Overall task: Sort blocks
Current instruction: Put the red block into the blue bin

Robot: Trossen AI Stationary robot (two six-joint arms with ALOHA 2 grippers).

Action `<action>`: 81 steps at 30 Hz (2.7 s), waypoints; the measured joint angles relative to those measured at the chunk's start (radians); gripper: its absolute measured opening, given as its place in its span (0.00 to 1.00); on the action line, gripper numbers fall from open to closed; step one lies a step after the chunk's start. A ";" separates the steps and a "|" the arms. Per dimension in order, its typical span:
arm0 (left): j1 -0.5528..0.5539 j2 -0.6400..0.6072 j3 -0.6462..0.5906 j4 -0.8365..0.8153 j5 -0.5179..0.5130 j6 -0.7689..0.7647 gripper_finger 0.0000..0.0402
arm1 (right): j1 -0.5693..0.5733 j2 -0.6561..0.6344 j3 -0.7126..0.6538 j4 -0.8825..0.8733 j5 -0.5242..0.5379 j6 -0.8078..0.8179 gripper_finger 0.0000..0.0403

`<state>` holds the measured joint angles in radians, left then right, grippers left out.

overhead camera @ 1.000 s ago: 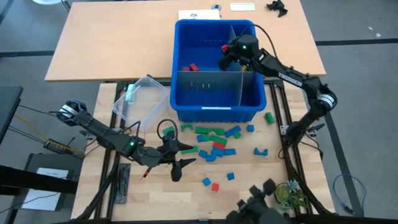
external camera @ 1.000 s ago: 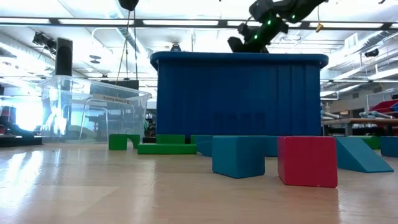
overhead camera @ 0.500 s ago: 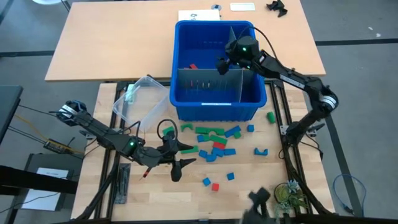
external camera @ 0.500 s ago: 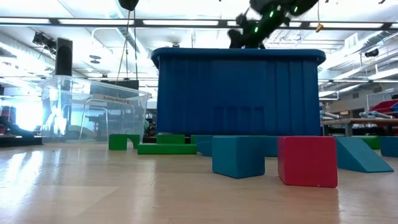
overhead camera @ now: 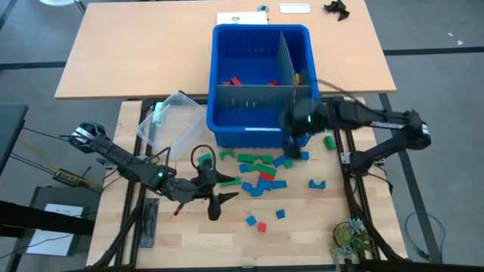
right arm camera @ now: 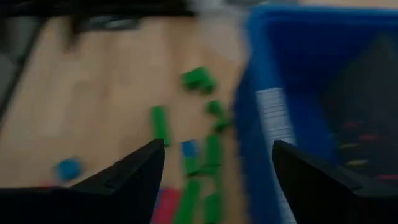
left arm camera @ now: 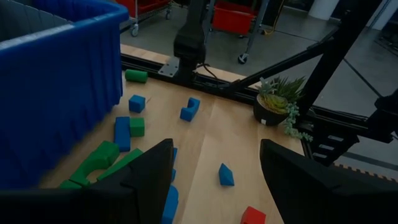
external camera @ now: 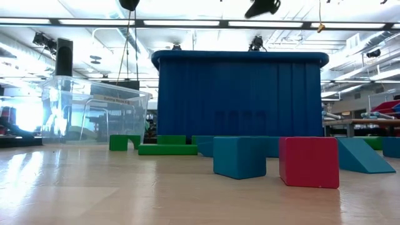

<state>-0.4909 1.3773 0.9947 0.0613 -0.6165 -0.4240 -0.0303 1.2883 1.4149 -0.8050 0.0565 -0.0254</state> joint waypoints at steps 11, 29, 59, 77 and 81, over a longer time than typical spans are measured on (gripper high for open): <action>0.000 0.000 0.000 -0.001 0.000 0.000 0.62 | 0.386 0.112 -0.182 0.081 0.197 0.164 0.73; 0.000 0.000 0.000 0.000 0.000 0.000 0.62 | 0.376 0.528 -0.302 0.204 0.264 0.321 0.73; 0.000 0.000 0.000 0.000 0.000 0.000 0.62 | 0.256 0.553 -0.299 0.272 0.166 0.294 0.72; 0.000 0.000 0.000 0.000 0.000 0.000 0.62 | 0.307 0.490 -0.300 0.294 0.177 0.297 0.72; 0.000 0.000 0.000 0.000 0.000 0.000 0.62 | 0.288 0.514 -0.301 0.296 0.123 0.265 0.72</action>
<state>-0.4911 1.3773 0.9943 0.0609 -0.6166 -0.4240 0.2575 1.8025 1.1136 -0.5086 0.1791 0.2394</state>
